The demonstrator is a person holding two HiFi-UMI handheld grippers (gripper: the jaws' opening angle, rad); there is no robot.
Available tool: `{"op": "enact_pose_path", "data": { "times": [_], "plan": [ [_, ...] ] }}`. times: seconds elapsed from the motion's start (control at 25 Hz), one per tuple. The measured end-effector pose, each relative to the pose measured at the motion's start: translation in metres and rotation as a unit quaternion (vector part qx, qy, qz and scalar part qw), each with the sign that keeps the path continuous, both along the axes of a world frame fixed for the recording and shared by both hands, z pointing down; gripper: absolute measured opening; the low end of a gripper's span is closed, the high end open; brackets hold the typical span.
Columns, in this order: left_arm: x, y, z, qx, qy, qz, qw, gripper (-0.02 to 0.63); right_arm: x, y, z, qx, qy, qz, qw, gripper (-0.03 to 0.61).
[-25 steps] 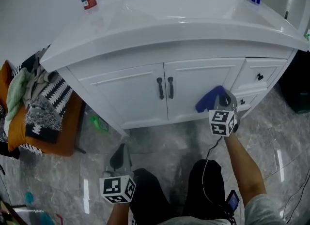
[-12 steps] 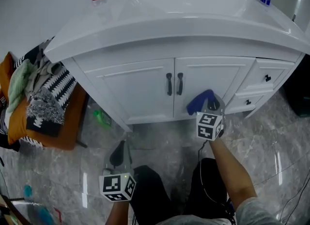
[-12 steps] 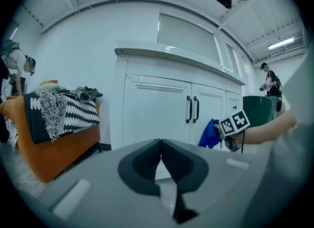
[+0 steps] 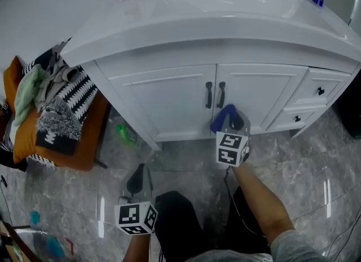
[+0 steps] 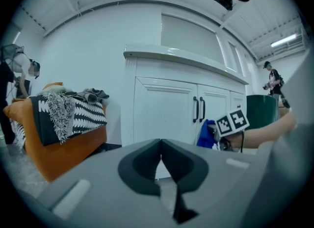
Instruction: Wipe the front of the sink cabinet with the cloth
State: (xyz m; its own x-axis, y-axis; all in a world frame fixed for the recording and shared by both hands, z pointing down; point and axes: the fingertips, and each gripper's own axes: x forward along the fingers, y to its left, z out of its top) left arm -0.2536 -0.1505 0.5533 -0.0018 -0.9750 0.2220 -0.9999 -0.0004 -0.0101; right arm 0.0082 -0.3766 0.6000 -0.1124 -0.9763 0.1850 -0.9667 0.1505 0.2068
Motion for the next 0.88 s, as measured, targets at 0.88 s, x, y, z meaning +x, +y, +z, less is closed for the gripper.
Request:
{"op": "enact_pose_path", "data": {
  "times": [0.88],
  "plan": [
    [-0.044,0.029,0.001,-0.001,0.001,-0.049,0.9988,0.011,-0.15,0.019,-0.006,-0.005,-0.043,-0.097,0.994,0.029]
  ]
}}
